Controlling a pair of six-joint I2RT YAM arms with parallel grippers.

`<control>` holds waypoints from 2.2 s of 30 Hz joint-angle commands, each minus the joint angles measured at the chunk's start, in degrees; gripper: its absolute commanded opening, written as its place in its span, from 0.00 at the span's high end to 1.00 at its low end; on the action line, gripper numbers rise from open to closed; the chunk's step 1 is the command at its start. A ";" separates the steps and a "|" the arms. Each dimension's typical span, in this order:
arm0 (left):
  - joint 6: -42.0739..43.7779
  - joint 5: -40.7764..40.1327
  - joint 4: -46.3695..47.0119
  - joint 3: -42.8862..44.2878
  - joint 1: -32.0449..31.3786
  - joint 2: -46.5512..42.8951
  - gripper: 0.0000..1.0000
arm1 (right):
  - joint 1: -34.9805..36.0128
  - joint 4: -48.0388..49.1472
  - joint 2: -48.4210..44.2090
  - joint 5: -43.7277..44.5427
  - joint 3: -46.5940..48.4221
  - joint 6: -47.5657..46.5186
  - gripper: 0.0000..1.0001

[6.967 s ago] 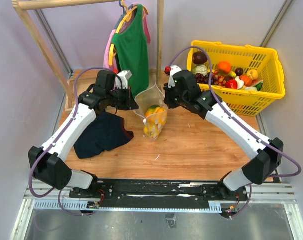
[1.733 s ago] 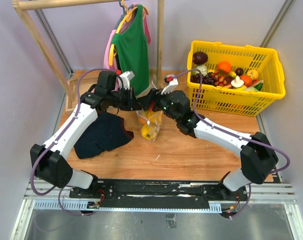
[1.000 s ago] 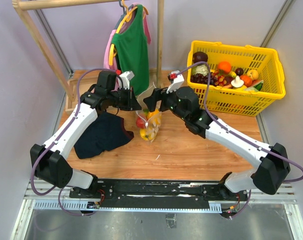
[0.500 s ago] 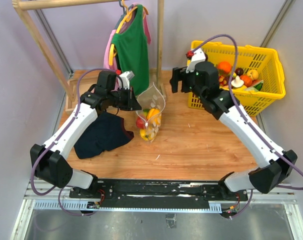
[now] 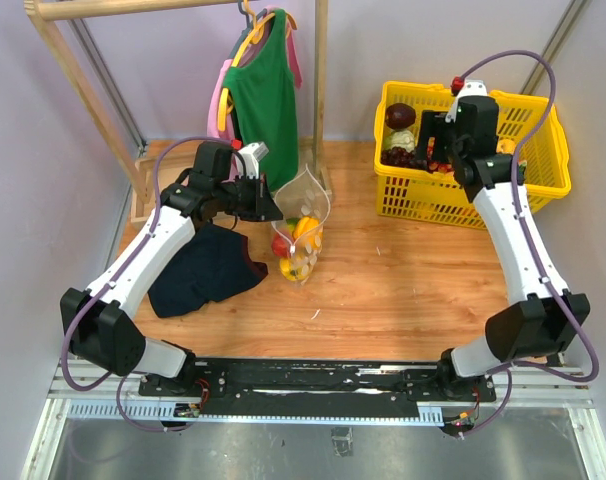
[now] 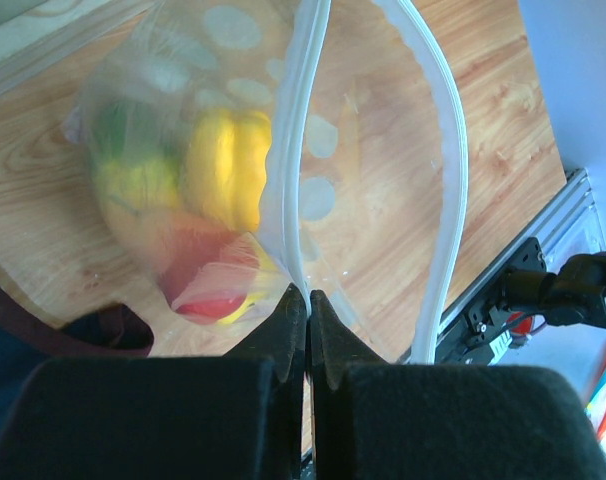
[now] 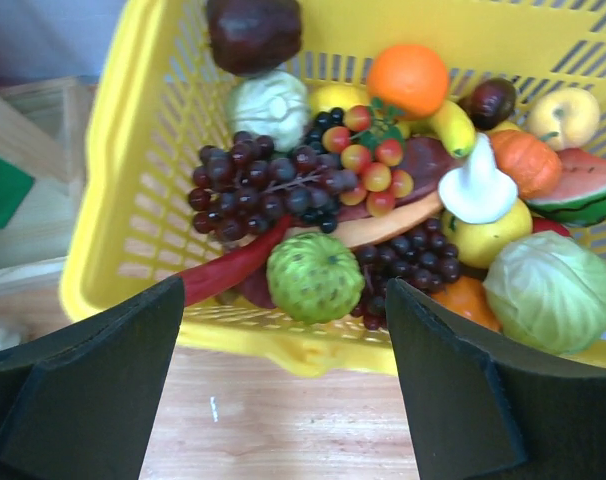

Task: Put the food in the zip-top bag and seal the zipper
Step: Pick up the fake fruit from the bin.

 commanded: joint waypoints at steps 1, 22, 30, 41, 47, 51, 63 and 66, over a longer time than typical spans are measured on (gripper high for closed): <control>-0.07 1.28 1.17 -0.51 0.48 -0.84 1.00 | -4.43 -1.45 2.96 -3.45 3.13 -1.14 0.18; 0.02 1.61 1.00 -0.47 0.43 0.98 1.00 | -13.49 0.39 24.29 -13.79 14.28 -3.44 0.16; -0.01 1.79 1.00 -0.50 0.44 1.33 1.00 | -15.95 11.32 27.48 -6.00 12.70 1.31 0.11; 0.02 1.91 1.00 -0.60 0.47 2.39 1.00 | -16.72 15.98 41.13 -8.55 22.96 2.53 0.01; 0.02 1.96 1.04 -0.62 0.46 2.67 1.00 | -17.07 21.37 45.32 -7.73 24.03 3.63 0.01; 0.02 1.90 1.08 -0.63 0.46 2.82 1.00 | -17.05 23.19 47.74 -8.10 24.92 4.40 0.02; 0.02 2.05 1.09 -0.71 0.44 2.71 1.00 | -17.28 26.47 46.89 -9.76 22.33 3.35 0.22; 0.02 2.14 1.09 -0.71 0.48 2.47 1.00 | -17.34 27.18 44.37 -10.48 21.05 2.92 0.35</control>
